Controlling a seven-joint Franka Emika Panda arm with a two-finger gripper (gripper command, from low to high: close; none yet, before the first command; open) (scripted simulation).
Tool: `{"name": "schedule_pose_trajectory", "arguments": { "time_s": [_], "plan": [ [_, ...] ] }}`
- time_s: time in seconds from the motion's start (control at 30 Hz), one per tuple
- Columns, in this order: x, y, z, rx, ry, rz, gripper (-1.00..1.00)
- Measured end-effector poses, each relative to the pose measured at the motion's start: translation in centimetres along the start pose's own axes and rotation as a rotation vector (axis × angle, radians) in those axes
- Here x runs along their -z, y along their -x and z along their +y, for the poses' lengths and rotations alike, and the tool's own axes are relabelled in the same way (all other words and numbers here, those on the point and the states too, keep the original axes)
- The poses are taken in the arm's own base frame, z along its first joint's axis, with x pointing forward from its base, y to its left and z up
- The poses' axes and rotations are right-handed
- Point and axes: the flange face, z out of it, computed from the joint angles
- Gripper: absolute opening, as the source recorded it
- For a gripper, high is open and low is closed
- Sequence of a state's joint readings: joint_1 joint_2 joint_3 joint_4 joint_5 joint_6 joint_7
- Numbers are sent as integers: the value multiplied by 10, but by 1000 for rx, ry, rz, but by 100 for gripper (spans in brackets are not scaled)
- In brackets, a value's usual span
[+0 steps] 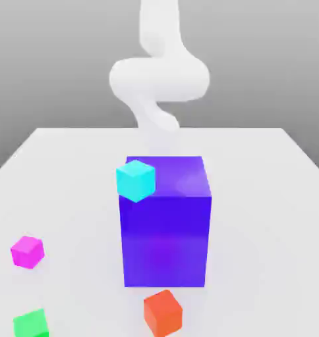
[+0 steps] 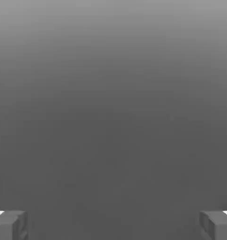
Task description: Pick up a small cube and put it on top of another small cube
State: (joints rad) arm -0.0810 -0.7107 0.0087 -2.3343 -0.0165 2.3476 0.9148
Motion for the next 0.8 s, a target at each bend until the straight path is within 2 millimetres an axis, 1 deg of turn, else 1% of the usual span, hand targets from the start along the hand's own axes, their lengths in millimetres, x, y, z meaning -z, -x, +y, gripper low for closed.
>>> {"name": "schedule_pose_trajectory", "arguments": {
  "time_s": [0.1, 0.2, 0.3, 0.4, 0.5, 0.57, 0.6, 0.7, 0.77, 0.8],
  "plan": [
    [-68, -20, 34, -196, 122, 5, 0],
    [-127, -37, 78, -389, 233, 15, 0],
    [-179, -49, 133, -584, 339, 29, 0],
    [-223, -53, 194, -783, 440, 45, 0],
    [-259, -50, 259, -985, 536, 64, 0],
    [-278, -42, 304, -1122, 598, 77, 0],
    [-284, -40, 331, -1203, 631, 90, 0],
    [-302, -19, 398, -1420, 720, 114, 0],
    [-314, 3, 433, -1546, 776, 120, 0],
    [-321, 10, 443, -1576, 790, 122, 0]
  ]
}}
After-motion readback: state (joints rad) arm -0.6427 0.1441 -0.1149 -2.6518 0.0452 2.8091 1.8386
